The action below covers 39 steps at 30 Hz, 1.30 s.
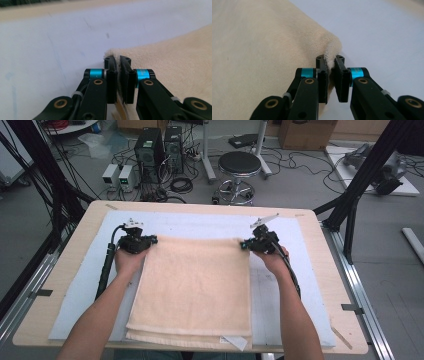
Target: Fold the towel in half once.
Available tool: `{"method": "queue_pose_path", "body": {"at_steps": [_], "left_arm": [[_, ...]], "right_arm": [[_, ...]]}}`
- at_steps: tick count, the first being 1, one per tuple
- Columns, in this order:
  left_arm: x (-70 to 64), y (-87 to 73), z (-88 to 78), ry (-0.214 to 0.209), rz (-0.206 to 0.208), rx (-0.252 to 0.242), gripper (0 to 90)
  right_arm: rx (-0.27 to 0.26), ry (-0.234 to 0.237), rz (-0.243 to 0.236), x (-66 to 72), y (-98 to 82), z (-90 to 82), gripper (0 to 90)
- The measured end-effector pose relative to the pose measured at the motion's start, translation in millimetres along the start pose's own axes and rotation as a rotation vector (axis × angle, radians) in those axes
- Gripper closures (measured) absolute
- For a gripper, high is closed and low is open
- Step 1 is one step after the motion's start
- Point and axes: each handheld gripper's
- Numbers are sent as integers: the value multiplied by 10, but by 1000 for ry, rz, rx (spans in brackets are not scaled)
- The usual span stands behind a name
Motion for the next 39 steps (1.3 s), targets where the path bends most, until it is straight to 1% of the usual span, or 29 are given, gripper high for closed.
{"method": "queue_pose_path", "body": {"at_steps": [1, 2, 3, 4, 5, 6, 8, 9, 10, 11, 13, 14, 15, 16, 18, 20, 23, 25, 26, 27, 28, 29, 30, 33, 34, 35, 36, 37, 39], "left_arm": [[-22, 90, -8, 20, 15, -28, 842], [-49, 173, -7, 43, 35, -45, 836], [-68, 231, 1, 62, 54, -48, 812], [-67, 258, 20, 62, 64, -31, 748], [-45, 258, 34, 46, 79, -8, 718], [-21, 243, 33, 49, 93, 9, 703], [37, 195, 34, 39, 83, 42, 618], [58, 167, 26, 49, 87, 62, 583], [75, 131, 6, 31, 78, 63, 582], [78, 93, -17, 6, 70, 57, 583], [56, 15, -76, -36, 89, 66, 583], [35, -31, -107, -58, 101, 65, 583], [21, -67, -140, -80, 118, 75, 583], [8, -89, -165, -102, 120, 95, 580], [-30, -143, -263, -120, 149, 83, 572], [-55, -200, -376, -160, 159, 72, 571], [-114, -313, -552, -198, 196, 68, 563], [-153, -393, -683, -235, 220, 69, 557], [-187, -449, -757, -257, 232, 72, 550], [-208, -488, -803, -273, 241, 69, 542], [-236, -531, -857, -292, 252, 79, 542], [-264, -571, -907, -308, 270, 91, 539], [-294, -614, -959, -319, 286, 95, 529], [-378, -763, -1120, -383, 303, 94, 501], [-406, -812, -1173, -401, 315, 98, 496], [-430, -851, -1217, -416, 332, 109, 495], [-457, -881, -1257, -430, 336, 117, 493], [-476, -900, -1298, -449, 353, 123, 490], [-518, -935, -1369, -477, 375, 122, 492]], "right_arm": [[-55, -59, -22, -4, 68, -45, 815], [-71, -106, -11, -21, 139, -60, 779], [-63, -133, 12, -41, 200, -48, 718], [-68, -153, 6, -51, 225, -30, 657], [-55, -142, 25, -70, 235, -4, 643], [-43, -120, 35, -80, 226, 19, 622], [-12, -100, 21, -66, 201, 44, 552], [8, -95, 17, -55, 184, 48, 546], [19, -86, 6, -48, 161, 42, 546], [8, -70, 6, -34, 131, 26, 546], [13, -42, -16, 17, 70, -12, 530], [5, -30, -28, 56, 35, -37, 528], [0, -11, -35, 97, -2, -65, 522], [-3, 1, -52, 133, -38, -89, 508], [-12, 19, -62, 219, -107, -151, 502], [-20, 42, -79, 330, -179, -226, 498], [-46, 76, -97, 498, -306, -330, 489], [-42, 95, -129, 620, -387, -384, 483], [-38, 108, -138, 675, -421, -412, 455], [-1, 146, -131, 730, -433, -430, 436], [15, 163, -137, 765, -436, -444, 431], [18, 170, -147, 824, -450, -470, 443], [-7, 166, -171, 882, -483, -498, 451], [0, 199, -189, 1036, -616, -560, 450], [-10, 202, -208, 1089, -677, -588, 454], [-15, 209, -213, 1137, -734, -618, 460], [-25, 221, -215, 1179, -791, -639, 467], [-24, 229, -224, 1219, -845, -651, 473], [1, 242, -251, 1296, -947, -654, 483]]}}
Point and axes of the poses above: each handheld gripper's, and its own axes: z roughly forward along the jaws, y roughly out of its top, x roughly to its left, and after that the axes turned 1 degree about -z, right-handed
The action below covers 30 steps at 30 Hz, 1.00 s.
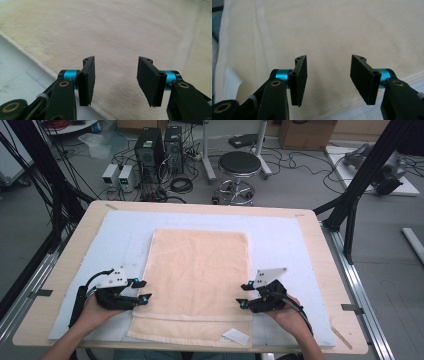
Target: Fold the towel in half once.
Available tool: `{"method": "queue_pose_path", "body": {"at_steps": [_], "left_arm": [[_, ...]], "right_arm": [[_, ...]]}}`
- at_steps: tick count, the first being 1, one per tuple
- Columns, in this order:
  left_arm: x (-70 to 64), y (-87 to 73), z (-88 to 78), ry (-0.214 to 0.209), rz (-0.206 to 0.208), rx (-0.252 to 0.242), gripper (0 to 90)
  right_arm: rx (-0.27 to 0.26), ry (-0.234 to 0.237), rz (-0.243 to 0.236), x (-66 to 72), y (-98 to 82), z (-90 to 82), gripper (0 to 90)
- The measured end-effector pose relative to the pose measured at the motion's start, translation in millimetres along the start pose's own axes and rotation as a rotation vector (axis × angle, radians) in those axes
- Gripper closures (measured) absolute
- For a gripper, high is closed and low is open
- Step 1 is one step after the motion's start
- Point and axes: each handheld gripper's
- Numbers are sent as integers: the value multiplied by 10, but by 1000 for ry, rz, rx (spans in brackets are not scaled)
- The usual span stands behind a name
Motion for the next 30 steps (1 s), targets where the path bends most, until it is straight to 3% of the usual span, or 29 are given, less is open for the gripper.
{"method": "queue_pose_path", "body": {"at_steps": [2, 5, 7, 8, 10, 14, 16, 23, 28, 30], "left_arm": [[-67, -30, -15, -38, 14, 10, 505], [-127, -94, 17, -96, 39, 71, 569], [-161, -146, 77, -131, 51, 115, 639], [-185, -171, 103, -128, 68, 123, 657], [-194, -188, 109, -115, 83, 102, 720], [-204, -130, 122, -94, 116, 123, 847], [-212, -98, 101, -86, 127, 115, 859], [-239, 1, -175, -97, 83, -3, 860], [-410, -43, -293, -126, 112, 17, 859], [-478, -83, -325, -140, 105, 19, 859]], "right_arm": [[26, 19, -11, 60, -75, 35, 493], [58, 22, -18, 97, -156, 91, 558], [42, 20, -19, 102, -178, 104, 647], [42, 24, -20, 97, -177, 105, 678], [46, 33, -19, 99, -168, 108, 769], [52, 42, -27, 84, -134, 96, 835], [44, 46, -22, 78, -112, 61, 842], [-39, 45, -34, 139, 9, -231, 846], [-34, 83, -56, 315, 15, -318, 846], [-27, 98, -60, 403, -25, -322, 845]]}}
Point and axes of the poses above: each handheld gripper's, and its own axes: z roughly forward along the jaws, y roughly out of its top, x roughly to its left, and after that the axes turned 1 degree about -z, right-handed
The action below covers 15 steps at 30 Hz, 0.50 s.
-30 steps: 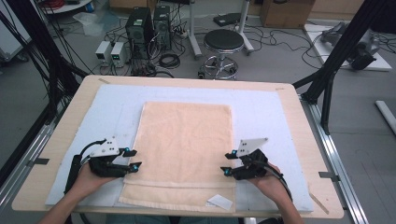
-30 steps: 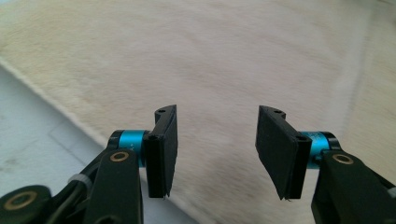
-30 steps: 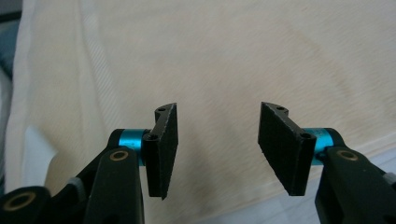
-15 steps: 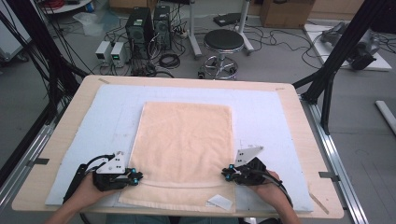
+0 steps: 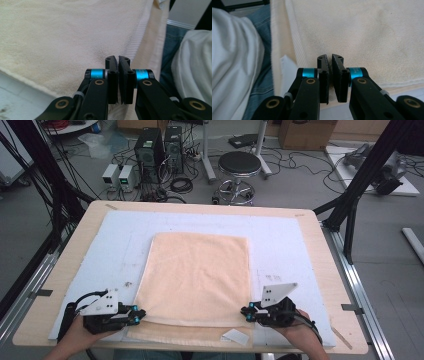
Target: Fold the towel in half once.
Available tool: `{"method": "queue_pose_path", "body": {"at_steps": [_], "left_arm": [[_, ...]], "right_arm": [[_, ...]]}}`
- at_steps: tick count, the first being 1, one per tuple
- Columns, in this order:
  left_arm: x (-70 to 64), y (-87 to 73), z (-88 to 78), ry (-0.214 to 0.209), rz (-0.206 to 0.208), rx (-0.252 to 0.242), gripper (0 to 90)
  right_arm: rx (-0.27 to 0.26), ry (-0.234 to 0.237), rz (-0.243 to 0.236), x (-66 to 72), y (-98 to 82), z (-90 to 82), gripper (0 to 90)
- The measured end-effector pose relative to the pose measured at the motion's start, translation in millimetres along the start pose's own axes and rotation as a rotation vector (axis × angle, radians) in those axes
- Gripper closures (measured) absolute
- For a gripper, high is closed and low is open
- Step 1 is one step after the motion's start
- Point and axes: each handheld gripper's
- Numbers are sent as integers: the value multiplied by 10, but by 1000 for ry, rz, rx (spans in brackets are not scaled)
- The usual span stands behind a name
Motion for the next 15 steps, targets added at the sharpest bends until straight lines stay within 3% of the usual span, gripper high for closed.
{"method": "queue_pose_path", "body": {"at_steps": [5, 7, 10, 15], "left_arm": [[-109, -82, 18, -50, 0, 46, 847], [-116, -96, 34, -63, -7, 46, 812], [-57, -86, 40, -33, -27, 37, 709], [91, -42, 89, 27, -56, 12, 607]], "right_arm": [[10, 50, 4, 142, -87, 35, 841], [23, 75, 10, 166, -126, 73, 773], [0, 82, 39, 140, -138, 72, 720], [-18, 32, 43, 17, -76, 77, 640]]}}
Point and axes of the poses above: each handheld gripper's, and its own axes: z roughly forward along the jaws, y roughly out of its top, x roughly to its left, and after that the axes turned 1 degree about -z, right-handed
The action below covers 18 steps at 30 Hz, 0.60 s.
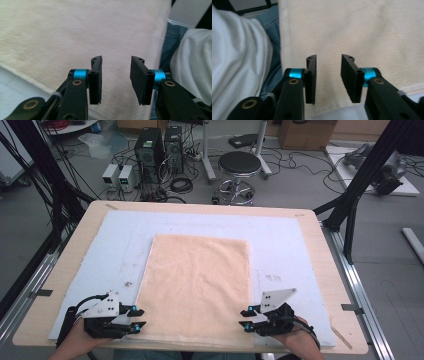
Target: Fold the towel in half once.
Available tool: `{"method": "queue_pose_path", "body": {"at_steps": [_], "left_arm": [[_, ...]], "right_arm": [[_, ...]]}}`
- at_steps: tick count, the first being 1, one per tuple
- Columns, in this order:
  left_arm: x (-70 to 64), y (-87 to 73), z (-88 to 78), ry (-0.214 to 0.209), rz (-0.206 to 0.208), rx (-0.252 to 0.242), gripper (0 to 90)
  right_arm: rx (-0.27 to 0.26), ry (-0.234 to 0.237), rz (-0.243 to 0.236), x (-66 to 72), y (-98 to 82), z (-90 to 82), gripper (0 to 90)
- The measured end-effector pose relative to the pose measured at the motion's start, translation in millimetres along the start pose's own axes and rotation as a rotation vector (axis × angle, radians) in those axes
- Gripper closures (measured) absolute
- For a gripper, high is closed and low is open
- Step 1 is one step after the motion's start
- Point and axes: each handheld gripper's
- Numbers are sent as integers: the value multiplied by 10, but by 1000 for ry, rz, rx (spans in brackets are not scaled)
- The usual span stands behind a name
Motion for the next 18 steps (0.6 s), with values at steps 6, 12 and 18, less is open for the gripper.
{"method": "queue_pose_path", "body": {"at_steps": [6, 12, 18], "left_arm": [[153, 56, 133, 34, -32, -5, 556], [319, 149, 270, 83, -74, -5, 440], [520, 230, 360, 146, -132, -37, 364]], "right_arm": [[5, -51, 20, -213, 34, 76, 583], [0, -130, 72, -452, 64, 147, 526], [8, -182, 109, -729, 116, 247, 472]]}}
Point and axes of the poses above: each handheld gripper's, and its own axes: z roughly forward along the jaws, y roughly out of its top, x roughly to its left, and after that the axes turned 1 degree about -z, right-handed
